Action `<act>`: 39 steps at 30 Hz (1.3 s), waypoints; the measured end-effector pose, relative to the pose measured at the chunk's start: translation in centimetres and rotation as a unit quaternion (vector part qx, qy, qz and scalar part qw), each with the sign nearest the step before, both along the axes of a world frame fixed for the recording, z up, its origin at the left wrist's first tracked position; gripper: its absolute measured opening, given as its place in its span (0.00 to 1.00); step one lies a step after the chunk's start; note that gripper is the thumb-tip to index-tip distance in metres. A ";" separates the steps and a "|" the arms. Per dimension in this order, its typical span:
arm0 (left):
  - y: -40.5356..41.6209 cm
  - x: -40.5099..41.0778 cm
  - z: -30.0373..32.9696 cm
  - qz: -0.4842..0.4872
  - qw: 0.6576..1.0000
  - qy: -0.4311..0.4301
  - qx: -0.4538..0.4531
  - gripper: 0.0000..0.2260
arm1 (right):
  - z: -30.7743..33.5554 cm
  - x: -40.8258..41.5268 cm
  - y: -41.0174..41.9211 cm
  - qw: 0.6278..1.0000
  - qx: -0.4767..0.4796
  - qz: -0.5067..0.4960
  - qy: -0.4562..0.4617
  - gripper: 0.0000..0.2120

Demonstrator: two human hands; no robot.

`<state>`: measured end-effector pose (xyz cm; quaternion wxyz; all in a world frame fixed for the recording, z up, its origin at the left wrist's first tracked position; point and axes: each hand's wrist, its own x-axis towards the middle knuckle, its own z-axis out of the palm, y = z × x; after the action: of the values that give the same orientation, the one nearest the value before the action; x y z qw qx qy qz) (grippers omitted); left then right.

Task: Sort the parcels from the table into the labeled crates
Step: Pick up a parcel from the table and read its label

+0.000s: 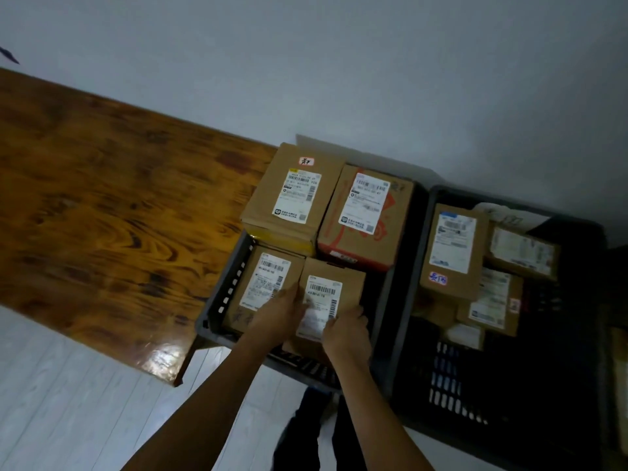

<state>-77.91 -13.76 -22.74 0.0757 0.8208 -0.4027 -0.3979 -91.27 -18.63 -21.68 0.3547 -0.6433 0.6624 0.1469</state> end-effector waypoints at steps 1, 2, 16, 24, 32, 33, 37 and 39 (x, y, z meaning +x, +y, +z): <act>-0.1 -0.2 -0.3 -0.018 1.000 -0.019 0.007 0.22 | -0.5 0.1 -0.2 1.000 0.000 -0.011 -0.001 0.30; 0.0 -0.5 -0.7 -0.028 0.999 -0.039 0.020 0.24 | -1.0 0.1 -0.3 1.000 0.002 -0.015 -0.001 0.30; -0.8 -0.9 -2.3 -0.055 0.985 -0.162 0.016 0.25 | -2.8 1.0 -0.3 0.998 0.001 0.031 0.056 0.33; 1.0 1.3 1.0 -0.049 0.992 -0.112 0.024 0.21 | 3.4 2.3 -3.5 0.962 0.000 0.257 0.087 0.14; 4.5 14.7 11.1 -0.041 0.972 -0.204 -0.106 0.27 | 13.4 15.2 -3.6 0.889 -0.169 0.419 -0.074 0.15; 5.4 17.2 12.6 -0.034 0.968 -0.220 -0.112 0.28 | 14.9 17.6 -3.0 0.879 -0.180 0.433 -0.080 0.17; 9.9 29.7 20.1 -0.021 0.944 -0.290 -0.154 0.30 | 21.5 30.2 0.9 0.840 -0.257 0.469 -0.093 0.27; 13.0 35.9 24.4 -0.008 0.934 -0.321 -0.155 0.30 | 24.7 37.0 3.4 0.824 -0.292 0.470 -0.121 0.27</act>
<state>-42.04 -0.78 1.71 0.0654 0.8796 -0.4688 -0.0469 -54.24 -15.18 2.97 0.1158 -0.9628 0.2434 0.0167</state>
